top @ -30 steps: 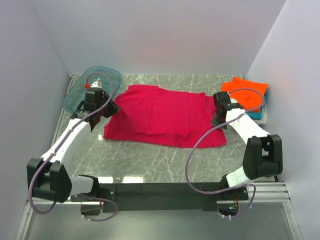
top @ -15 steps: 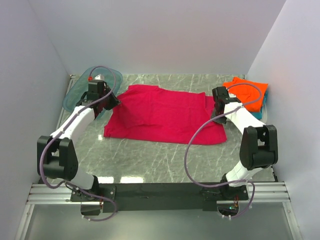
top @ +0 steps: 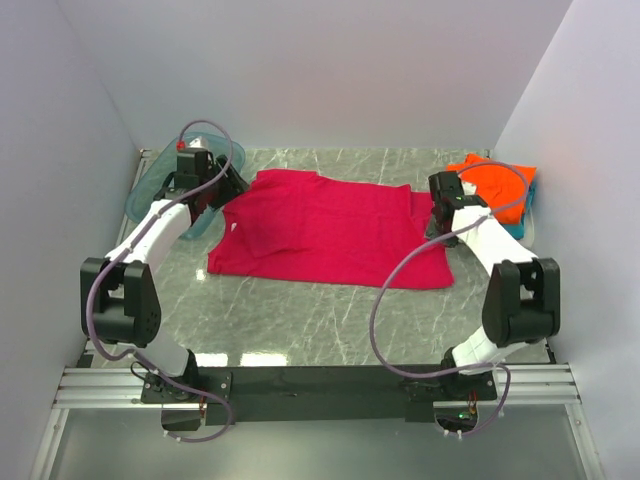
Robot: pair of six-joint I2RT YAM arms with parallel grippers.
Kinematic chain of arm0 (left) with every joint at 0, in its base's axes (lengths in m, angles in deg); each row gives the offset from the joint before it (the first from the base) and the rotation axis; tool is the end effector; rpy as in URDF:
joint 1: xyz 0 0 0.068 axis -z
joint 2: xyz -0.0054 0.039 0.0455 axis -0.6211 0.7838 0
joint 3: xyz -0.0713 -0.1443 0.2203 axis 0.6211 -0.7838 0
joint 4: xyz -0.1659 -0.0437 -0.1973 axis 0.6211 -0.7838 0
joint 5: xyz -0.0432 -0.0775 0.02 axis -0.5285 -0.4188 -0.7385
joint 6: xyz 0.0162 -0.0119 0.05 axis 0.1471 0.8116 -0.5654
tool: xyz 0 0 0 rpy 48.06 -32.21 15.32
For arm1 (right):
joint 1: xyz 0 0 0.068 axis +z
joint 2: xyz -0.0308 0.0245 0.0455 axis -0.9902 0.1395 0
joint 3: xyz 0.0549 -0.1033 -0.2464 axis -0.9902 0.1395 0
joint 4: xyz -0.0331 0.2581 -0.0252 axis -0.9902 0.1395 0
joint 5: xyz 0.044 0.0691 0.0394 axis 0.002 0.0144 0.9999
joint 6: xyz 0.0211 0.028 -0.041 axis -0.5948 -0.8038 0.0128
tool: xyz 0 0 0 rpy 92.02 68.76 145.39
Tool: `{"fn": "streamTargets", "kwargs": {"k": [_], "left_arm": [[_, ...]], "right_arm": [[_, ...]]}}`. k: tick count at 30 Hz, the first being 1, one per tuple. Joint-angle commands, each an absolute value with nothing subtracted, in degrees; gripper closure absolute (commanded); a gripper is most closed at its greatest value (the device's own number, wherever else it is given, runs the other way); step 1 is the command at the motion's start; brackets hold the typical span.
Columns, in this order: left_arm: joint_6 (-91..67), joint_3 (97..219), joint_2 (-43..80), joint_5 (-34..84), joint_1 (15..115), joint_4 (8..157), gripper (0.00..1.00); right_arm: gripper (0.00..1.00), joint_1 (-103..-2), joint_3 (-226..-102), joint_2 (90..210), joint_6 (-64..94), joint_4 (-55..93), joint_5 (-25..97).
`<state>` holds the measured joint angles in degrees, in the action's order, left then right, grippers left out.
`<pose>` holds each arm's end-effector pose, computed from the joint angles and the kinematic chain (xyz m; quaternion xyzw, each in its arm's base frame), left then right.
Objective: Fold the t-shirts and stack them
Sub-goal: Fold the tshirt
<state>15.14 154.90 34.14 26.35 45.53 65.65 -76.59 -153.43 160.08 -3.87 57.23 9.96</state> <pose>0.3583 -0.0491 0.2791 -0.2145 0.8636 -0.2232 0.3979 0.3169 0.0185 0.2259 0.2028 0.9421 -0.0937 0.2500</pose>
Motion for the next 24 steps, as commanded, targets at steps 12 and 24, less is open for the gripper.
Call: {"fn": "streamTargets", "kwargs": {"k": [12, 24], "left_arm": [[18.00, 140.60, 17.56, 28.35, 48.68, 70.87, 0.35], [23.02, 121.07, 13.58, 32.03, 48.77, 77.82, 0.38]], "right_arm": [[0.43, -58.70, -160.11, 145.80, 3.08, 52.23, 16.77], [0.48, -39.20, -170.28, 167.13, 2.99, 39.23, 38.76]]}}
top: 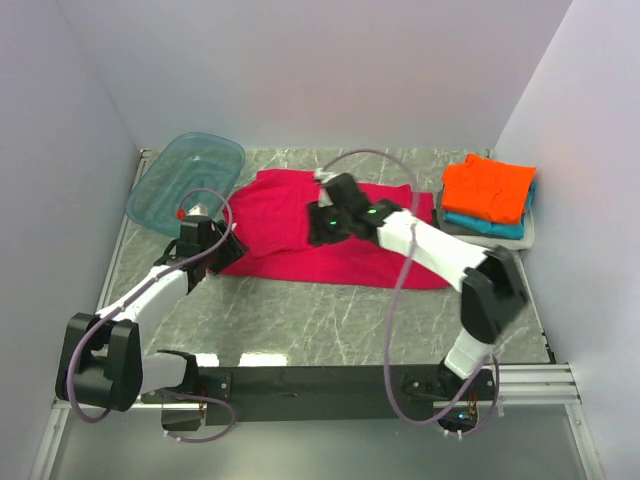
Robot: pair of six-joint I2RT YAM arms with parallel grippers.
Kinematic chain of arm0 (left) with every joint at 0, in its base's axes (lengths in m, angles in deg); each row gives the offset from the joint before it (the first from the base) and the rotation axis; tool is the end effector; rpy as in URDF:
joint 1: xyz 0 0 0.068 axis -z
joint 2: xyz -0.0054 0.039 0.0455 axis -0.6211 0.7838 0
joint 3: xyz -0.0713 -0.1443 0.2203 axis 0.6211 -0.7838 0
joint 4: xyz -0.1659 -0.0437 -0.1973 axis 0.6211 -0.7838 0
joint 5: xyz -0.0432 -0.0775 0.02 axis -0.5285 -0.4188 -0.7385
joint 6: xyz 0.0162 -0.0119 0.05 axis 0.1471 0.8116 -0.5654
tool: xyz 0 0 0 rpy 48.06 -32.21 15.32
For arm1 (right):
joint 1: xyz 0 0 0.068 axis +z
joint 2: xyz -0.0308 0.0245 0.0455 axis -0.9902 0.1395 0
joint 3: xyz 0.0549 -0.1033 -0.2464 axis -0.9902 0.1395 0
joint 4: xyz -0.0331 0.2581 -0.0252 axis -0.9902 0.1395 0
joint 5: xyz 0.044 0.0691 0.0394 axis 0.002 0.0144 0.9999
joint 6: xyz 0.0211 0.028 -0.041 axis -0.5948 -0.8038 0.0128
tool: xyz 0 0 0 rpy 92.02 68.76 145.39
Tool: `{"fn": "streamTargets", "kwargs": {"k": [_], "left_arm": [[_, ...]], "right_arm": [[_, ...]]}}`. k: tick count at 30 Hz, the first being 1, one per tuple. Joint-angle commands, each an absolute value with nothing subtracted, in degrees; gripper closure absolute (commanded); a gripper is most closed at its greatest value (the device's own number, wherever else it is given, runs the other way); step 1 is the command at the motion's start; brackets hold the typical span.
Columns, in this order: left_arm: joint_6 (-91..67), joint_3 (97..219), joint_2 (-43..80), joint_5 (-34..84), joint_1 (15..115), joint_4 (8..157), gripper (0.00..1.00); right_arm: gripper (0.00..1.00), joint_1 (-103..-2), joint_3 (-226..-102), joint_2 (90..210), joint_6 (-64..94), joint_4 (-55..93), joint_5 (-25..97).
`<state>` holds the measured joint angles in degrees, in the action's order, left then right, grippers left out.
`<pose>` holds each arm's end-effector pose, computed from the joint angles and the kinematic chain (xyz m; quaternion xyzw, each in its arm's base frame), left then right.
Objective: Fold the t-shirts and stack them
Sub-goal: Fold the tshirt
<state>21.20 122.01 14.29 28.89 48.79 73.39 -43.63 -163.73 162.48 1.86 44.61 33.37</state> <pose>0.2468 -0.0479 0.2010 -0.2528 0.8748 -0.2190 0.3507 0.2851 0.2294 0.2809 -0.1650 0.9056 0.2233 0.3208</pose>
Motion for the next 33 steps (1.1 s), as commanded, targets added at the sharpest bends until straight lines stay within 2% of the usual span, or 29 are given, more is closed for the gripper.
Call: {"fn": "streamTargets", "kwargs": {"k": [1, 13, 22, 33], "left_arm": [[23.20, 120.72, 13.93, 32.39, 48.77, 77.73, 0.38], [27.42, 114.83, 16.22, 35.20, 48.15, 79.05, 0.40], [26.63, 113.24, 14.20, 37.05, 47.62, 76.68, 0.44], [25.49, 112.98, 12.79, 36.79, 46.66, 75.19, 0.44]], "right_arm": [[0.48, -38.14, -171.70, 167.16, 3.43, 39.23, 38.85], [0.51, -31.80, -183.75, 186.66, 5.72, 32.82, 39.38], [0.52, -30.74, -189.38, 194.75, 8.61, 30.96, 38.50], [0.52, -29.25, -196.94, 202.14, 11.08, 35.09, 35.08]]}}
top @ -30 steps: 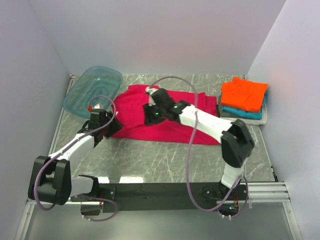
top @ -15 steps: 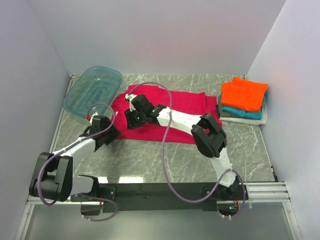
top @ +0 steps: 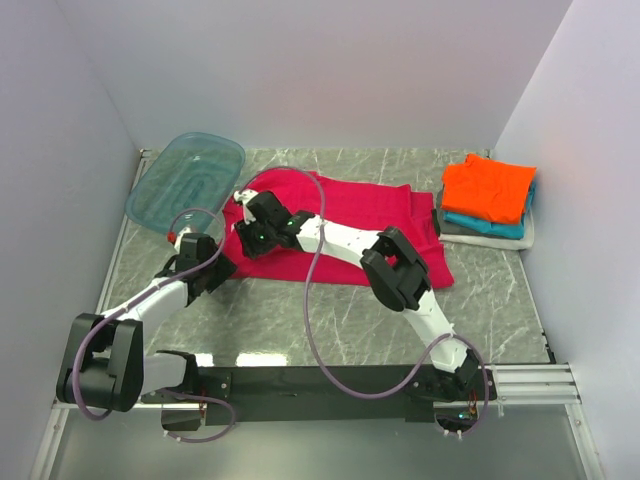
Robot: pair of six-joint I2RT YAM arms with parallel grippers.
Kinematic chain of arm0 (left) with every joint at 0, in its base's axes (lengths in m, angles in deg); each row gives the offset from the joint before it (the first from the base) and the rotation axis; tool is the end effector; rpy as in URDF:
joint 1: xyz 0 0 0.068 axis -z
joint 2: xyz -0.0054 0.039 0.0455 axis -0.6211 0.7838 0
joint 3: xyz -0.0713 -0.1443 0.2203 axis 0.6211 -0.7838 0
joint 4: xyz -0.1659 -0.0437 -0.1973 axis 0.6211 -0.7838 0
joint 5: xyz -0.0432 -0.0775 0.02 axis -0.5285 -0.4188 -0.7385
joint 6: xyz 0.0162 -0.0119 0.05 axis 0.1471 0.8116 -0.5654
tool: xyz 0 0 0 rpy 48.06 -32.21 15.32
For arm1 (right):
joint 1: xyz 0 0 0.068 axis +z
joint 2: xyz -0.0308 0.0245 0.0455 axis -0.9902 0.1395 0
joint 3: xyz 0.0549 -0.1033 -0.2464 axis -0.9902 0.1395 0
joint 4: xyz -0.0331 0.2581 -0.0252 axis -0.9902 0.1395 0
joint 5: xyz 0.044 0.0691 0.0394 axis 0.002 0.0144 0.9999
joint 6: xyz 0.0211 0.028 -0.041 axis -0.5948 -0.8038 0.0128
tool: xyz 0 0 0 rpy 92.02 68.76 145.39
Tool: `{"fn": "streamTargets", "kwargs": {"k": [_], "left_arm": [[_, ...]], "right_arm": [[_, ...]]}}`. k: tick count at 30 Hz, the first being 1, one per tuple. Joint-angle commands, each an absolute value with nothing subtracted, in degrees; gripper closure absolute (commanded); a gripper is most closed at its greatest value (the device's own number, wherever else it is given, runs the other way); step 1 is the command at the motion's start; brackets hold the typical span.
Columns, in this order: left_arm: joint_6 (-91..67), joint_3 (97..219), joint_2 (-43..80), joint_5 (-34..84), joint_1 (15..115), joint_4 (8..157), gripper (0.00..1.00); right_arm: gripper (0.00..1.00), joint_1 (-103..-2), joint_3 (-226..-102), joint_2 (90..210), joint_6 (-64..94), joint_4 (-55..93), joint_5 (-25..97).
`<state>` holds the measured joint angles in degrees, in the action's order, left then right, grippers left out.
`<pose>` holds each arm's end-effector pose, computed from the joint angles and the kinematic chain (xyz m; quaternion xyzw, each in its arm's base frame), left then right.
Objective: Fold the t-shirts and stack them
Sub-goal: Fold the tshirt
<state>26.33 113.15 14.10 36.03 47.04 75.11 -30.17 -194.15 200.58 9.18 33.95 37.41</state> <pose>0.2228 -0.0320 0.1567 -0.3357 0.8716 -0.1519 0.3232 0.3195 0.4151 0.1858 -0.3361 0.8441 0.2791 0.3109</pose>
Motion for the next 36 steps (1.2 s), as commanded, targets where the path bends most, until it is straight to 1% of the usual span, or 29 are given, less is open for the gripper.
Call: {"fn": "streamTargets", "kwargs": {"k": [1, 8, 11, 12, 14, 15, 17, 18, 20, 23, 27, 28, 36], "left_arm": [[25.40, 112.98, 12.70, 36.79, 46.57, 75.19, 0.44], [25.13, 112.89, 12.26, 36.96, 46.13, 74.83, 0.44], [24.96, 112.80, 12.70, 36.79, 45.60, 74.92, 0.44], [24.96, 112.72, 12.70, 36.70, 45.51, 74.92, 0.43], [24.78, 112.54, 12.62, 36.70, 45.16, 75.01, 0.43], [24.78, 112.54, 12.61, 36.61, 45.08, 75.01, 0.43], [24.78, 112.45, 12.53, 36.70, 44.90, 75.01, 0.43], [24.70, 112.54, 12.61, 36.70, 44.90, 75.01, 0.43], [24.70, 112.80, 13.23, 36.70, 44.72, 74.83, 0.43], [24.61, 113.33, 14.19, 36.87, 44.63, 74.57, 0.44], [24.87, 113.86, 15.51, 37.14, 44.37, 73.96, 0.53], [24.96, 114.03, 15.78, 37.22, 44.37, 73.78, 0.54], [25.04, 115.61, 18.59, 37.75, 44.28, 72.73, 0.56]], "right_arm": [[0.52, -29.16, -197.03, 202.84, 11.17, 35.36, 34.99], [0.52, -28.90, -196.68, 203.99, 11.61, 36.68, 29.37], [0.56, -28.90, -195.80, 203.73, 11.43, 37.03, 26.29], [0.60, -28.98, -195.71, 203.64, 11.52, 37.46, 25.33], [0.66, -29.07, -195.71, 203.73, 11.52, 37.91, 24.44], [0.73, -28.98, -195.54, 203.64, 11.52, 37.91, 24.18], [0.81, -29.07, -194.92, 203.38, 11.52, 37.56, 24.09], [0.91, -29.07, -194.75, 203.11, 11.43, 37.38, 24.00], [1.00, -29.16, -195.01, 203.02, 11.17, 37.29, 24.61], [1.00, -29.51, -195.53, 202.41, 10.46, 37.20, 25.84], [1.00, -30.30, -195.45, 199.86, 9.93, 36.77, 25.23], [1.00, -30.56, -195.45, 198.73, 10.11, 36.77, 24.97], [1.00, -36.44, -195.80, 197.05, 10.81, 36.77, 24.87]]}}
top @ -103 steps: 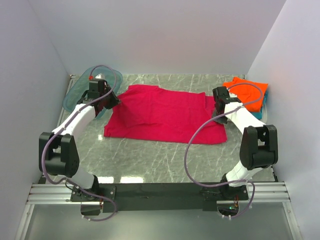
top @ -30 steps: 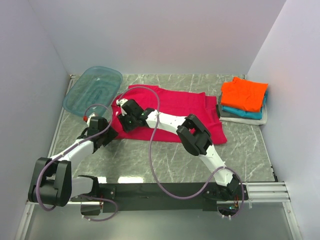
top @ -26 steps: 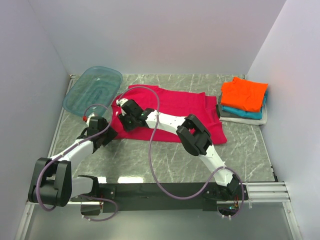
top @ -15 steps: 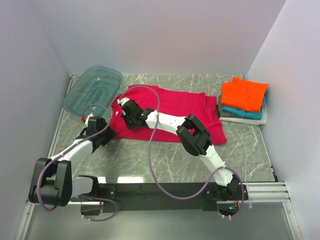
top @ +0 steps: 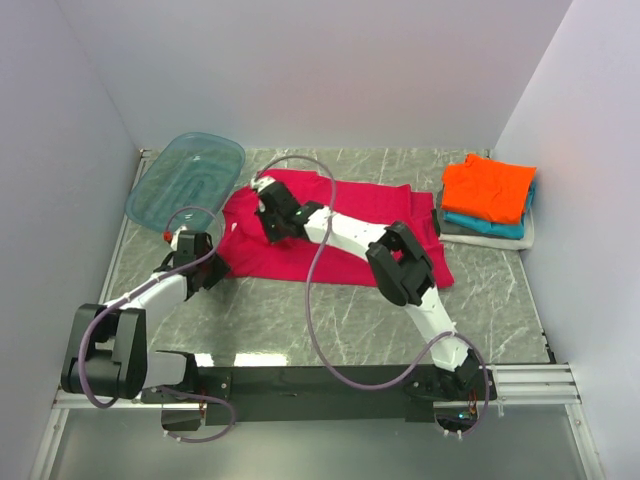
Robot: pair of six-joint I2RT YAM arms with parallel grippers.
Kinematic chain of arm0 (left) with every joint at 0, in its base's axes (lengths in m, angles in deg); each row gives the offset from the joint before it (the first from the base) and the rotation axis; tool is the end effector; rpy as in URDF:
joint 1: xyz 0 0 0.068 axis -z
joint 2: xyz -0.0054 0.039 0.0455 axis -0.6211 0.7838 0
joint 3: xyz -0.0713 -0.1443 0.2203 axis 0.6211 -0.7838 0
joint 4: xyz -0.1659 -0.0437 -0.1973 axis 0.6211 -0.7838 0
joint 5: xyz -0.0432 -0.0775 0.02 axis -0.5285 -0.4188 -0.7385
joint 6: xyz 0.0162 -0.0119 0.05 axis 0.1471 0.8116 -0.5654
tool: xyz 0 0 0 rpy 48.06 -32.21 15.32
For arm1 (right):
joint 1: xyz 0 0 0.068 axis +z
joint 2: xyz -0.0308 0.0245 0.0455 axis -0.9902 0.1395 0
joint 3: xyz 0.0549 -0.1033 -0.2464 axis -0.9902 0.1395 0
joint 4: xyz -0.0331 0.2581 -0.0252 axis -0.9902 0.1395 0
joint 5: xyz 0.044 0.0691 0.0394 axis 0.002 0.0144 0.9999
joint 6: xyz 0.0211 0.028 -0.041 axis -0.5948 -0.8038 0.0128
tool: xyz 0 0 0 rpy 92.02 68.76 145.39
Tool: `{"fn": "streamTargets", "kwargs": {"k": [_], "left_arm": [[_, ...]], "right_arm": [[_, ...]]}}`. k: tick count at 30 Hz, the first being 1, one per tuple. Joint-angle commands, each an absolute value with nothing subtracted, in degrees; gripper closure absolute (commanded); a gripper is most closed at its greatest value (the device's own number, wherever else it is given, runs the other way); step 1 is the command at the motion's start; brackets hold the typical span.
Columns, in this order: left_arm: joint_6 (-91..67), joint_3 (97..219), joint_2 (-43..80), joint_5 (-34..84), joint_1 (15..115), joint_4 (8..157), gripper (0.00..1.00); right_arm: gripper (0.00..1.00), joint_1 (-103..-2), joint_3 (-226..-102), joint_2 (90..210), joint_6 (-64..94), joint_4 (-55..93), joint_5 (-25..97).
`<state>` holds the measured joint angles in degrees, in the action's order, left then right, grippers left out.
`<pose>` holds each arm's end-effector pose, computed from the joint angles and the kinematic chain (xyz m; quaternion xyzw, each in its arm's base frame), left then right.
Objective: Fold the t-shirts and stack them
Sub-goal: Fold the tshirt
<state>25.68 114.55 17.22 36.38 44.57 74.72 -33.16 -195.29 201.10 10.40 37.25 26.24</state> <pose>0.2307 -0.0229 0.1520 -0.3524 0.8719 -0.1324 0.3133 0.3454 0.3927 0.1828 -0.2892 0.8734 0.1804 0.3479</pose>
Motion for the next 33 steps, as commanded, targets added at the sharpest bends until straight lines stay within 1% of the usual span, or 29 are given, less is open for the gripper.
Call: {"fn": "streamTargets", "kwargs": {"k": [1, 5, 11, 12, 13, 14, 15, 16, 17, 19, 20, 22, 23, 24, 26, 27, 29, 33], "left_arm": [[25.13, 115.79, 19.03, 37.84, 44.28, 72.55, 0.56], [25.22, 116.67, 20.70, 37.93, 44.28, 71.94, 0.57], [25.40, 117.02, 21.32, 38.19, 44.20, 71.41, 0.58], [25.48, 116.76, 21.14, 38.19, 44.20, 71.32, 0.58], [25.49, 116.67, 20.88, 38.28, 44.20, 71.32, 0.58], [25.75, 116.58, 20.88, 38.37, 44.28, 71.14, 0.58], [25.84, 116.58, 20.88, 38.45, 44.28, 71.06, 0.57], [25.92, 116.67, 21.14, 38.54, 44.20, 70.88, 0.56], [25.84, 116.76, 21.31, 38.63, 44.20, 70.79, 0.56], [25.84, 117.20, 22.10, 38.72, 44.20, 70.53, 0.56], [25.75, 117.29, 22.45, 38.54, 44.20, 70.44, 0.57], [25.57, 117.73, 23.07, 38.63, 44.20, 70.35, 0.65], [25.66, 117.81, 23.16, 38.63, 44.20, 70.18, 0.70], [25.66, 117.99, 23.25, 38.72, 44.20, 70.18, 0.82], [25.57, 117.99, 23.42, 38.72, 44.20, 70.18, 0.95], [25.66, 117.99, 23.43, 38.54, 44.20, 70.09, 0.99], [25.57, 117.82, 23.25, 38.28, 44.20, 70.09, 0.99], [25.31, 116.50, 21.58, 38.28, 44.20, 69.47, 0.99]], "right_arm": [[1.00, -36.98, -195.97, 197.13, 10.73, 36.77, 25.05], [1.00, -39.53, -198.07, 197.75, 10.90, 36.50, 24.44], [1.00, -42.43, -203.87, 201.70, 11.52, 35.27, 23.03], [0.97, -42.69, -204.41, 202.05, 11.43, 35.10, 23.21], [0.89, -42.87, -204.85, 202.06, 11.43, 35.18, 23.47], [0.62, -43.04, -205.46, 201.97, 11.26, 35.53, 23.38], [0.53, -43.05, -205.21, 201.01, 10.99, 35.88, 22.86], [0.49, -43.05, -204.59, 200.04, 10.90, 36.41, 22.59], [0.45, -43.13, -201.46, 198.82, 10.73, 36.33, 22.24], [0.44, -43.05, -196.09, 193.11, 9.85, 35.28, 21.19], [0.44, -43.05, -190.06, 190.74, 9.33, 34.92, 20.92], [0.44, -42.87, -183.88, 183.89, 7.74, 35.01, 21.45], [0.44, -42.61, -177.84, 181.51, 7.13, 34.92, 21.80], [0.44, -42.26, -174.91, 177.31, 6.34, 35.27, 21.98], [0.44, -40.59, -166.67, 173.34, 5.28, 35.53, 21.37], [0.44, -40.06, -164.18, 170.01, 4.32, 35.71, 21.27], [0.44, -38.48, -157.70, 167.18, 3.26, 35.62, 20.93], [0.44, -37.60, -149.23, 159.80, 0.19, 35.45, 19.26]]}}
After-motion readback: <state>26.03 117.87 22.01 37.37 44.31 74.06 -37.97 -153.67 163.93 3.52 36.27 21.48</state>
